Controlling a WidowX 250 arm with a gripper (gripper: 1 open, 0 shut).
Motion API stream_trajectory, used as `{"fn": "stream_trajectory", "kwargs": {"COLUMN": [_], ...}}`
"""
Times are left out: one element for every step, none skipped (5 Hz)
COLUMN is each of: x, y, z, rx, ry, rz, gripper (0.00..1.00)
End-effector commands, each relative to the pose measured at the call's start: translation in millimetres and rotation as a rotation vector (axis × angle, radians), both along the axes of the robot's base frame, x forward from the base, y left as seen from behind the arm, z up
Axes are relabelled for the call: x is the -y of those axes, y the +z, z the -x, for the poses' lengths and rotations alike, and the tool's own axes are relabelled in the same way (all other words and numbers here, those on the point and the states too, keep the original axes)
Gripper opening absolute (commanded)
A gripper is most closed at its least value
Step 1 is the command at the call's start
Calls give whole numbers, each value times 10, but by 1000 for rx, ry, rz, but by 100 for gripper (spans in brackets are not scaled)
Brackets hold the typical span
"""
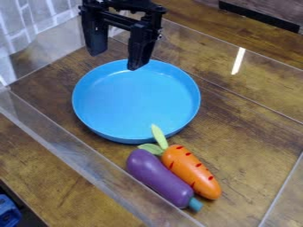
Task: Move the carrot to the left side
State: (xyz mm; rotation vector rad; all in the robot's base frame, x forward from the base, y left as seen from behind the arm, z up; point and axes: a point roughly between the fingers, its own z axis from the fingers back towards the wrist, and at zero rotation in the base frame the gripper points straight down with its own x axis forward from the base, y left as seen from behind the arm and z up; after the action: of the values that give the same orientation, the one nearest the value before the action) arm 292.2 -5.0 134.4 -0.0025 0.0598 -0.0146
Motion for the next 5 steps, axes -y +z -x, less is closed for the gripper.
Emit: {"fn": "stream_trajectory", "kwargs": {"x": [58,132,295,456,572], "y": [-65,-136,-241,-429,-629], "z": [18,41,99,166,197], "rx": [-3,-2,28,60,97], "ry": [-9,-21,-27,-17,-11], "rz": [5,11,27,33,32], "gripper": [100,100,100,100,100]}}
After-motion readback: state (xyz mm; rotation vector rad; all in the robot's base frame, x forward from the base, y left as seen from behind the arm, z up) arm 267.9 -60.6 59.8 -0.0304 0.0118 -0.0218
